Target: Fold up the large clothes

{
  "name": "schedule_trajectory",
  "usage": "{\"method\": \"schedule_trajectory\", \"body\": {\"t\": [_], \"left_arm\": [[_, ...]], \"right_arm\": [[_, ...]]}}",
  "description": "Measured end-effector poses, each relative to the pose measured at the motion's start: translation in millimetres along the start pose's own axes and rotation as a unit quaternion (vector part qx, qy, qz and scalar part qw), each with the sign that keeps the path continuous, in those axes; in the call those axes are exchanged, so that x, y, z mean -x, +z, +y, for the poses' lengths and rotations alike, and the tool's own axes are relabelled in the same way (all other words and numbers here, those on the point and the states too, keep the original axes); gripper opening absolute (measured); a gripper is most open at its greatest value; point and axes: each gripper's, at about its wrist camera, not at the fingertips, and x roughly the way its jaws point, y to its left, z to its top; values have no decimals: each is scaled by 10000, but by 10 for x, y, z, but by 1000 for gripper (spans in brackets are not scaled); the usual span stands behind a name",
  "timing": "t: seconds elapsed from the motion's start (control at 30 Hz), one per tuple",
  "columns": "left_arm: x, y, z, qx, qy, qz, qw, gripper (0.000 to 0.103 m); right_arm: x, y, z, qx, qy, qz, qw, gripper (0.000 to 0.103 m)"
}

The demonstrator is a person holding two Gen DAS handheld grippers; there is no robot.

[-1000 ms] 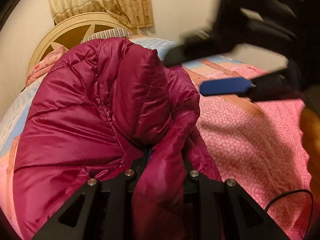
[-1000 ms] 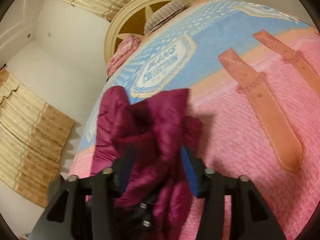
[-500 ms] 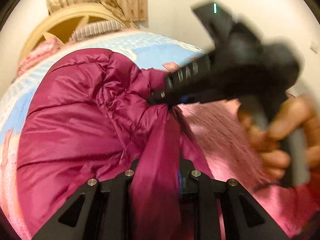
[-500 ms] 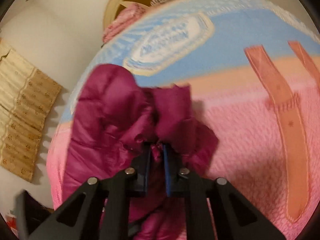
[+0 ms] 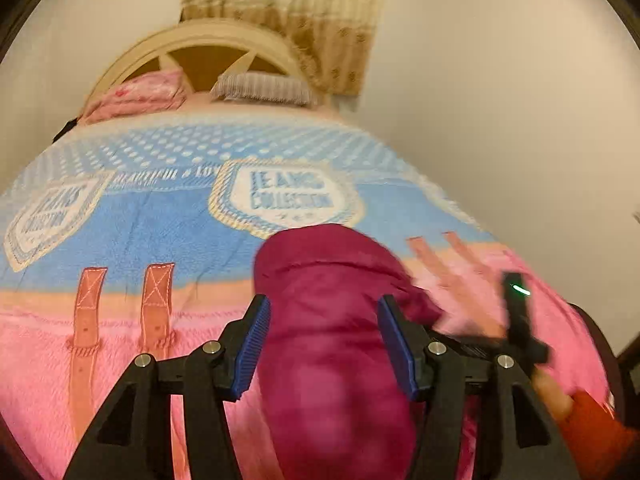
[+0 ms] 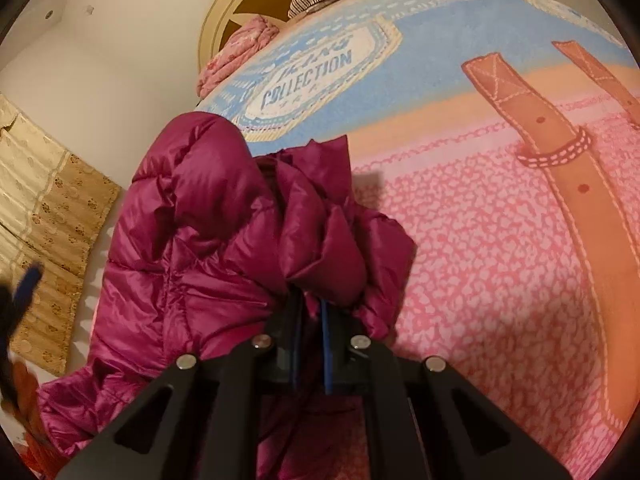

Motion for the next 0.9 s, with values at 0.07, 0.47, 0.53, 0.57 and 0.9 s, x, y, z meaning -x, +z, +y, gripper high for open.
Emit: {"method": "schedule_trajectory", "body": {"t": [0.07, 0.47, 0.53, 0.57, 0.9], "left_arm": [[-278, -8, 41, 151, 77, 234, 9996, 56], [-844, -520, -309, -118, 861, 366, 9955, 58], [-896, -554, -356, -250, 1148, 407, 9922, 58], [-919, -566, -391, -365, 1304, 428, 9899, 59], [-1033, -619, -492, -622, 1959, 320, 9781, 59]], "right_arm": [[11, -52, 38, 115, -133, -74, 9998, 7], [126, -214, 53, 335, -241, -305, 9987, 7], [137, -230, 59, 333, -260, -335, 9985, 7], [142, -225, 66, 294, -267, -322, 9987, 7], [928, 122, 371, -238, -556, -936, 9938, 19]]}}
